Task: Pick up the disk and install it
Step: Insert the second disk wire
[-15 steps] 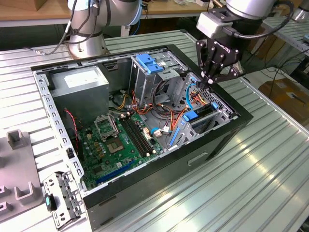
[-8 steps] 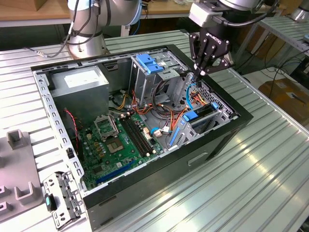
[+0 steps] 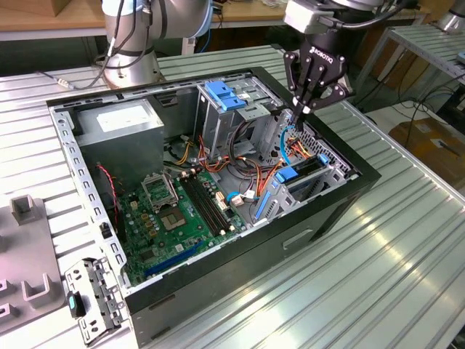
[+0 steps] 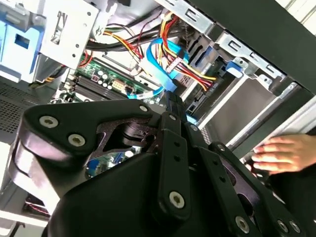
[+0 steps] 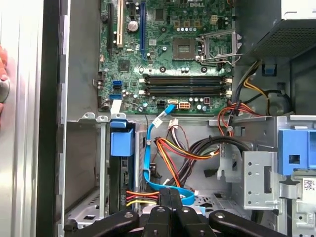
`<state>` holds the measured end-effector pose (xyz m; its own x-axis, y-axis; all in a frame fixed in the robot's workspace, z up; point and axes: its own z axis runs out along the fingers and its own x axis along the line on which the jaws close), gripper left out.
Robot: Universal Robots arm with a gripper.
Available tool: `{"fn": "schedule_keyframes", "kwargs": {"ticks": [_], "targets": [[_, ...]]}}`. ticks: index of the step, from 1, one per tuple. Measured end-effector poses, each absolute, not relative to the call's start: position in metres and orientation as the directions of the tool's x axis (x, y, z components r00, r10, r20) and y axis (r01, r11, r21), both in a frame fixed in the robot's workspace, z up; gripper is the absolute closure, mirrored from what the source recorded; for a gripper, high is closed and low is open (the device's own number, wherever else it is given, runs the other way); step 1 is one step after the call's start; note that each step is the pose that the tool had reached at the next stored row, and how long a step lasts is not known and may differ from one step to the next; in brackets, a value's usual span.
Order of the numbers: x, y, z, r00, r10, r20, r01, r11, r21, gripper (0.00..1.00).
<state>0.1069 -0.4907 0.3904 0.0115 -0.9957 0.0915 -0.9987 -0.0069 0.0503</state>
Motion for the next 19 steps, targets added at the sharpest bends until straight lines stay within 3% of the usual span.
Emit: {"fn": "schedule_keyframes", "kwargs": {"ticks": [4,10,16,19], "targets": [[0.111,-0.484,0.388,0.012,-0.992,0.123,-0.998,-0.005,0.058,0.89],[0.111,-0.484,0.387,0.012,-0.991,0.131,-0.998,-0.005,0.058,0.89],[0.115,-0.479,0.386,0.012,-0.979,0.202,-0.998,0.0,0.058,0.89],[0.116,-0.476,0.385,0.012,-0.977,0.213,-0.998,0.0,0.058,0.83]]}}
